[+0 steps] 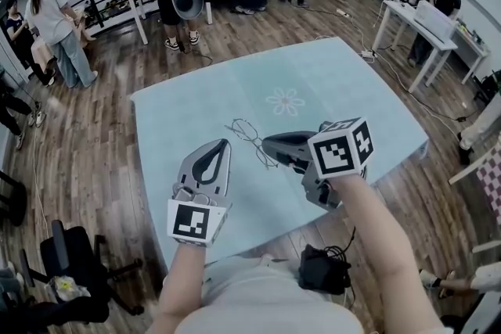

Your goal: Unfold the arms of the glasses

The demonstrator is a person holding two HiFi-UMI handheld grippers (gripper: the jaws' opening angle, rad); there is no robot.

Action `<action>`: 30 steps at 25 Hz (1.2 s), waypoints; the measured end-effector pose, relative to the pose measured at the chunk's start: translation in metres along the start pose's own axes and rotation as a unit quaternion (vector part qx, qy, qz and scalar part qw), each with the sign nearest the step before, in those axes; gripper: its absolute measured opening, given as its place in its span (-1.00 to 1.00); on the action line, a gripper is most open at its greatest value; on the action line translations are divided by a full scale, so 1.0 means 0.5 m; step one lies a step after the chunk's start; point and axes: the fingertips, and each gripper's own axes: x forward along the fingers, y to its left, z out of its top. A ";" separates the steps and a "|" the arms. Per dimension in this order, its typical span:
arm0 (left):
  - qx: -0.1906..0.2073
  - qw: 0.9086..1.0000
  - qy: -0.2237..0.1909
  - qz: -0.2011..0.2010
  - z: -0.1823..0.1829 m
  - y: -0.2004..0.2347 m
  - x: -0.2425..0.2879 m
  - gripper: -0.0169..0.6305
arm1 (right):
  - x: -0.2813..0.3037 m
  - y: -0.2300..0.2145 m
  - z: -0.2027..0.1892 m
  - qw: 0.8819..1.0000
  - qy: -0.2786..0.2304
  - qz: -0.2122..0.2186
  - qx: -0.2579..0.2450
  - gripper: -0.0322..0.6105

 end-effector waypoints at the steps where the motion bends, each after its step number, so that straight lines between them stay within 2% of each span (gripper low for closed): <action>1: 0.003 1.000 0.002 -0.003 -0.008 -0.004 -0.007 -0.92 | 0.004 0.002 -0.015 1.000 0.006 0.002 0.001 -0.86; 4: 0.004 1.000 0.005 -0.012 -0.026 -0.015 -0.023 -0.92 | 0.010 0.002 -0.052 1.000 0.024 0.013 0.010 -0.86; 11: -0.034 0.998 0.023 -0.040 -0.024 -0.008 -0.003 -0.91 | 0.006 -0.024 -0.051 0.994 0.089 0.053 0.046 -0.86; 12: -0.039 0.998 0.026 -0.046 -0.029 -0.010 -0.004 -0.76 | 0.008 -0.025 -0.054 0.993 0.094 0.059 0.047 -0.86; 13: -0.043 0.997 0.030 -0.049 -0.035 -0.011 -0.005 -0.41 | 0.010 -0.025 -0.057 0.992 0.098 0.065 0.049 -0.86; 14: -0.046 0.997 0.035 -0.051 -0.041 -0.012 -0.008 -0.25 | 0.011 -0.025 -0.060 0.991 0.100 0.071 0.052 -0.86; 18: -0.057 0.995 0.045 -0.067 -0.057 -0.021 -0.018 -0.28 | 0.013 -0.020 -0.066 0.988 0.107 0.092 0.066 -0.86; 22: -0.071 0.992 0.055 -0.086 -0.065 -0.022 -0.013 -0.29 | 0.012 -0.015 -0.065 0.986 0.120 0.107 0.048 -0.86; 26: -0.078 0.990 0.065 -0.099 -0.075 -0.024 -0.011 -0.50 | 0.012 -0.015 -0.061 0.985 0.129 0.110 0.034 -0.86; 30: -0.090 0.987 0.070 -0.110 -0.084 -0.033 -0.013 -0.53 | 0.009 -0.010 -0.075 0.983 0.140 0.117 0.029 -0.86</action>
